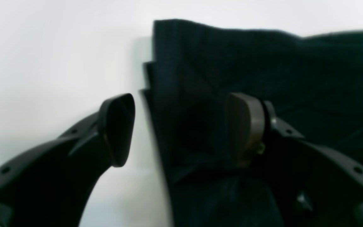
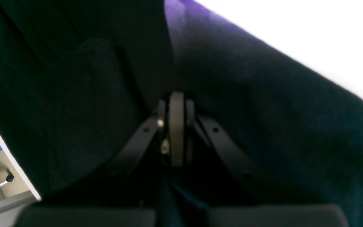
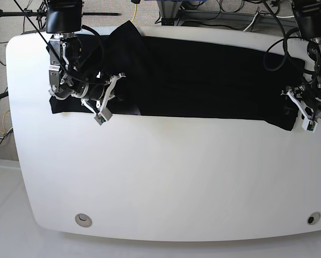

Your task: Fold the T-shirt properly

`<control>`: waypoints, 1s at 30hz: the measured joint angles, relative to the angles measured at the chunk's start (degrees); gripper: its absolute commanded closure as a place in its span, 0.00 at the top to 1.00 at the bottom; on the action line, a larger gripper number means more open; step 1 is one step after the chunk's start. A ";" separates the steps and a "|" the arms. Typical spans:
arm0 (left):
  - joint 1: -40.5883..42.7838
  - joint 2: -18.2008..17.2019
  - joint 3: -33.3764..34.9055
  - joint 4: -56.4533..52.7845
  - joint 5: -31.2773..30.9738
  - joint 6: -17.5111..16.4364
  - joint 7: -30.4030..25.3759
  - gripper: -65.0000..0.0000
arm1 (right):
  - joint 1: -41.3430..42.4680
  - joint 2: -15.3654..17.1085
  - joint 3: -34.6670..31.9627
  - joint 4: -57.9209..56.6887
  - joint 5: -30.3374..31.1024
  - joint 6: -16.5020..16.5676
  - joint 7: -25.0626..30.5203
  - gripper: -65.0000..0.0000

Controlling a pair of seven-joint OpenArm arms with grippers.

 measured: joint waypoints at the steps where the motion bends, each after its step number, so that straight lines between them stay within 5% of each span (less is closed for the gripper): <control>1: -0.28 -0.02 -1.53 1.40 -0.39 -0.92 0.50 0.59 | 0.09 -0.07 -0.02 0.00 -0.24 -0.17 0.13 0.00; 7: -0.31 -0.07 -11.67 6.91 -3.85 -3.02 5.35 0.46 | 0.33 -0.22 -0.02 0.02 -0.28 -0.13 0.57 0.00; 11: 1.49 -0.33 -15.39 7.72 -4.00 -0.90 8.00 0.42 | 0.44 -0.15 -0.02 -0.02 0.09 -0.02 0.22 0.00; 25: 5.11 2.23 -11.61 6.91 -5.81 -1.79 5.88 0.02 | 0.31 -0.15 -0.24 0.33 0.17 -0.17 0.20 0.00; 30: 3.23 1.31 -10.38 4.31 -4.79 -2.16 6.23 0.00 | 0.48 -0.15 -0.20 0.37 0.11 -0.13 -0.22 0.00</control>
